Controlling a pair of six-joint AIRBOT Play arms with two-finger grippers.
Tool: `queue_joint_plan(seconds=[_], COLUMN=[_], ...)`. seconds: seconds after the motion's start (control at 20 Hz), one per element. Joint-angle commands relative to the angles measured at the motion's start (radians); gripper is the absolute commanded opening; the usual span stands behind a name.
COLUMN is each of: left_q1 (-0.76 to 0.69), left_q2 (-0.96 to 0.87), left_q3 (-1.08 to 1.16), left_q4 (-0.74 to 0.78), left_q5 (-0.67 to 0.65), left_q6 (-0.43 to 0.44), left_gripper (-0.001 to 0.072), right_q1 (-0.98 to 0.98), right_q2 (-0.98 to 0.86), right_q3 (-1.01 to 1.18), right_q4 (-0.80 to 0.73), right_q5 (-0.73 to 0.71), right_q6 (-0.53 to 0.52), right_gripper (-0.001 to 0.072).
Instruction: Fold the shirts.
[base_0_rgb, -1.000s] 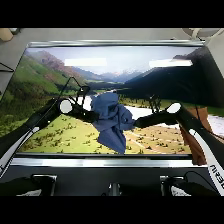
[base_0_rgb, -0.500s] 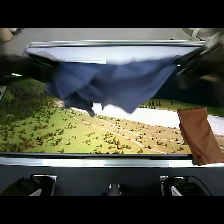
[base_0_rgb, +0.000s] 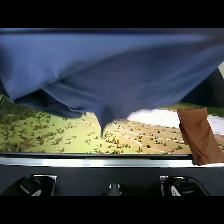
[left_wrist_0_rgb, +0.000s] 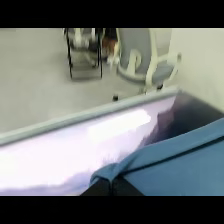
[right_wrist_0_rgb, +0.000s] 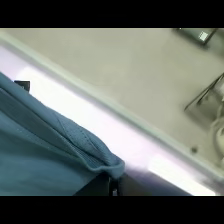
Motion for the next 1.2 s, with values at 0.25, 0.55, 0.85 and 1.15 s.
queue_joint_plan(seconds=[0.25, 0.55, 0.85, 1.15], left_q1=[-0.003, -0.002, 0.136, 0.51], left_q2=[-0.192, -0.592, -0.671, -0.478], left_q3=[-0.589, -0.596, -0.285, -0.425], left_q4=[0.026, -0.056, -0.165, -0.283], left_q5=[0.209, 0.493, 0.102, -0.221], left_q6=[-0.154, -0.227, -0.143, 0.018], left_gripper=[0.0023, 0.0025, 0.0684, 0.0626], right_q1=[-0.001, 0.001, -0.05, -0.407], right_q2=[-0.231, -0.493, -0.505, -0.459], right_q3=[-0.564, -0.745, -0.637, -0.568], right_q4=[-0.037, 0.0, -0.002, 0.159], right_q5=[0.081, -0.501, -0.43, -0.019], right_q6=[-0.002, 0.177, 0.215, 0.002], right_gripper=[0.0014, 0.0015, 0.0631, 0.0592])
